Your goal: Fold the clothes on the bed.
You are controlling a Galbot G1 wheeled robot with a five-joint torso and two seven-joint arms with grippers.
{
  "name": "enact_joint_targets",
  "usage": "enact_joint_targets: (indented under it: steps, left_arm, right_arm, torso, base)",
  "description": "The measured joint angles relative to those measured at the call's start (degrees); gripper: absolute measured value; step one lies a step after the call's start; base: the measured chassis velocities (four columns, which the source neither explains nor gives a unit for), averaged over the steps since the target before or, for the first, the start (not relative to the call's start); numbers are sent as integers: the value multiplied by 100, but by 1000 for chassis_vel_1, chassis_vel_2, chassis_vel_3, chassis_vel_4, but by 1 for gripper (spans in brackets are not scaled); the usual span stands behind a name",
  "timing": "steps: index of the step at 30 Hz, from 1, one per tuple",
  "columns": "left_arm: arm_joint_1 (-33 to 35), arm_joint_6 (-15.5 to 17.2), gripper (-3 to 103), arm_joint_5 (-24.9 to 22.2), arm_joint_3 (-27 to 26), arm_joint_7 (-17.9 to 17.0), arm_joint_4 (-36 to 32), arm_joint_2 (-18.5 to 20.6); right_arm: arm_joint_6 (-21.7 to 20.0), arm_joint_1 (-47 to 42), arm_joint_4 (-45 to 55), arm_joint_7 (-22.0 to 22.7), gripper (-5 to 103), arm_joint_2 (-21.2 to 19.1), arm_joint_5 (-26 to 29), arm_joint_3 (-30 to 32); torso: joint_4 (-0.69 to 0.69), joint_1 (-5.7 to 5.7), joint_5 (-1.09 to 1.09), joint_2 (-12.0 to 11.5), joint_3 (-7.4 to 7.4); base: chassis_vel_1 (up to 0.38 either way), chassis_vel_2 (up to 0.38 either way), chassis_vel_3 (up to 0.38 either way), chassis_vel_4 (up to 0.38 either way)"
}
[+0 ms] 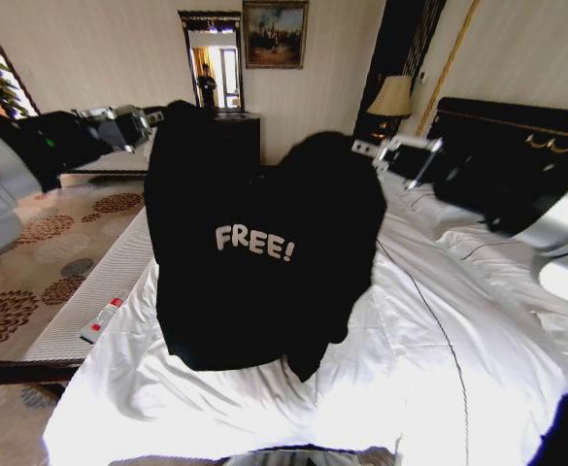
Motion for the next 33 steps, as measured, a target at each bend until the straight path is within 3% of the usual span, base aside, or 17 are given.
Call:
enact_joint_targets:
  steps: [6,10,11,12,14,15,18,20,21,23,25,29,33]
  left_arm:
    - [224,357,0,-52,80,-600,-153,-280]
    - [598,250,0,669,562,-678,-199,-607]
    - [598,250,0,669,562,-678,-199,-607]
    - [755,223,0,871,611,-661,-181,-667]
    - [1432,112,0,1714,687,-444,-51,-841]
    - [1432,112,0,1714,687,-444,-51,-841]
    - [2253,35,0,2686,875,-264,235,-1186]
    - [2325,30,0,2799,921,-243,269,-1235]
    - [2490,17,0,3117,1081,-191,355,-1390]
    - [2555,14,0,3545,1436,-148,476,-1619]
    - [2543,14,0,3678,1575,-147,531,-1695]
    - [2309,-4,0,4432,2470,-158,983,-2273]
    - [1989,-11,0,4811,3111,-176,1451,-2723]
  right_arm:
    - [-36,-232,-24,-7,0,224,-231,-65]
    - [-138,-745,-294,-71,0,580,-813,-179]
    - [-138,-745,-294,-71,0,580,-813,-179]
    - [-167,-862,-381,-87,0,665,-935,-204]
    - [-315,-1228,-730,-231,0,970,-1445,-344]
    - [-315,-1228,-730,-231,0,970,-1445,-344]
    - [-501,-1482,-1245,-520,0,1544,-2268,-824]
    - [-516,-1482,-1329,-552,0,1649,-2376,-932]
    - [-536,-1458,-1521,-612,0,1897,-2585,-1177]
    - [-554,-1390,-1822,-669,0,2231,-2869,-1532]
    - [-558,-1365,-1928,-693,0,2340,-2963,-1641]
    - [-585,-1199,-2674,-863,0,2967,-3565,-2308]
    - [-585,-1075,-3339,-1018,0,3324,-4072,-2692]
  torso:
    - [1,0,-3,0,0]
    - [-1,1,-3,0,1]
    - [-1,1,-3,0,1]
    - [-1,1,-2,0,1]
    - [-1,1,-1,0,1]
    - [-1,1,-1,0,1]
    - [-1,1,-2,0,1]
    - [0,1,-3,0,1]
    - [0,1,-3,0,1]
    - [2,1,-3,0,1]
    - [1,1,-3,0,1]
    - [0,1,-2,0,1]
    - [0,1,-4,0,2]
  base:
    - [0,0,0,0]
    - [0,0,0,0]
    - [0,0,0,0]
    - [0,0,0,0]
    - [0,0,0,0]
    - [0,0,0,0]
    - [0,0,0,0]
    - [0,0,0,0]
    - [0,0,0,0]
    - [0,0,0,0]
    - [0,0,0,0]
    - [0,0,0,0]
    - [0,0,0,0]
